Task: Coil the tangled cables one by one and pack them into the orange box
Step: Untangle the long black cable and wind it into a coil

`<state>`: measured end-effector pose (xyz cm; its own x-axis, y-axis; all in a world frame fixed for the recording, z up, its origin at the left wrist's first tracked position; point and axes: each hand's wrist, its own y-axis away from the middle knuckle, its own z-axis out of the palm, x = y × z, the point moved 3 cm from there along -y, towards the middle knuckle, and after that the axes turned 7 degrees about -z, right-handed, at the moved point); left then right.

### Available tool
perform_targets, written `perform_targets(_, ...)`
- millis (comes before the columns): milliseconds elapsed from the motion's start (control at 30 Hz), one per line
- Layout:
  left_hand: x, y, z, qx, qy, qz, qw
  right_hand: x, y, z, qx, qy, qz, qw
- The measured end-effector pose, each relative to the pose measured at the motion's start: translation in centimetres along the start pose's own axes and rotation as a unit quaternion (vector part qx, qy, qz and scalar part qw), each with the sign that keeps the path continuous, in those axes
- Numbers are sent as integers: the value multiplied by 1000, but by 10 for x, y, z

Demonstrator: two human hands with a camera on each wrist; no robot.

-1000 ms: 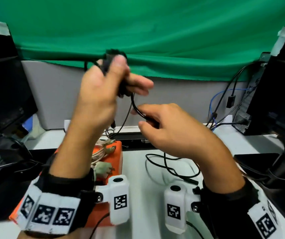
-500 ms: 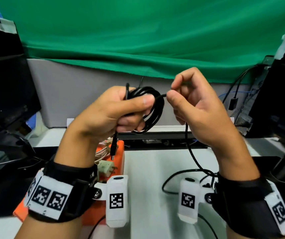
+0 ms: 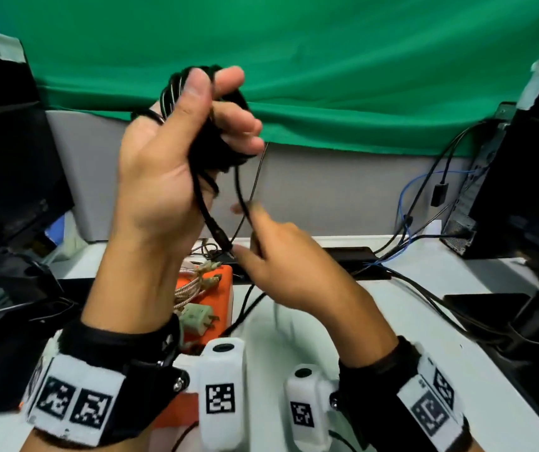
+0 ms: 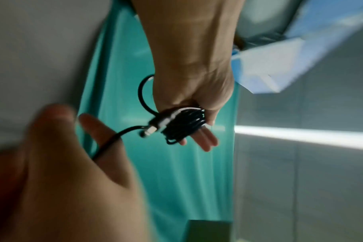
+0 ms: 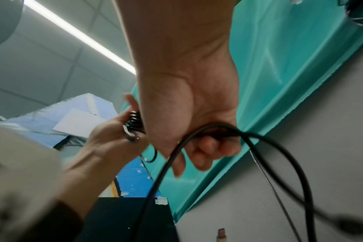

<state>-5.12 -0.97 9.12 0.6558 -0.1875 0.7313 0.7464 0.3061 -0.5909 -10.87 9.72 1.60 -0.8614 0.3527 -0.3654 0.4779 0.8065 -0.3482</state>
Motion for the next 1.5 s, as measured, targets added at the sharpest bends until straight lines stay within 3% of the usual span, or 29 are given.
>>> perform_targets(67, 0, 1, -3, 38, -211, 58, 975, -11, 1, -3, -18, 3, -42, 999)
perform_targets(100, -1, 2, -4, 26, -341, 73, 937, -16, 2, -8, 2, -2, -67, 998)
perform_targets(167, -6, 5, -7, -23, -593, 54, 803, -18, 6, -27, 77, -17, -90, 993)
perform_targets(200, -6, 5, -8, -42, -653, 25, 756, -16, 9, -38, 119, -20, -90, 989)
perform_targets(233, -5, 5, -9, -60, -660, -9, 748, -11, 13, -49, 154, -19, -86, 984)
perform_targets(333, -3, 10, -10, -127, -559, -141, 807, 8, 23, -72, 236, 8, -84, 968)
perform_targets(400, -3, 17, -12, -181, -456, -193, 850, 24, 25, -81, 277, 45, -101, 955)
perform_targets(500, 5, 18, -17, -200, -292, -151, 923, 54, 29, -91, 299, 85, -80, 947)
perform_targets(600, 24, 10, -32, -102, -176, -59, 977, 81, 36, -93, 261, 38, -4, 964)
perform_targets(733, 28, -3, -42, 28, -61, -19, 998, 101, 33, -76, 162, -14, 85, 983)
perform_targets(800, 24, -9, -46, 74, 16, -30, 997, 109, 30, -63, 66, -3, 123, 990)
perform_targets(900, 22, -12, -56, 107, 17, -25, 994, 129, 37, -48, -52, 45, 213, 975)
perform_targets(1000, 19, -15, -62, 123, 1, -17, 992, 142, 38, -47, -34, 13, 268, 963)
perform_targets(1100, 24, -19, -71, 89, 110, -15, 990, 150, 36, -50, 90, -87, 308, 943)
perform_targets(1167, 28, -21, -82, -4, 225, -33, 974, 156, 39, -50, 167, -208, 337, 903)
perform_targets(1233, 30, -21, -87, -65, 286, -52, 955, 158, 39, -40, 198, -416, 337, 821)
perform_targets(1300, 27, -21, -91, 4, 221, -47, 974, 159, 36, -33, 224, -563, 310, 733)
perform_targets(1400, 23, -21, -89, 116, 36, -32, 992, 159, 34, -31, 286, -676, 253, 630)
perform_targets(1433, 21, -21, -90, 134, 8, -32, 990, 158, 34, -31, 298, -694, 237, 611)
perform_targets(1500, 15, -21, -93, 170, -28, -49, 984, 153, 35, -33, 291, -700, 222, 613)
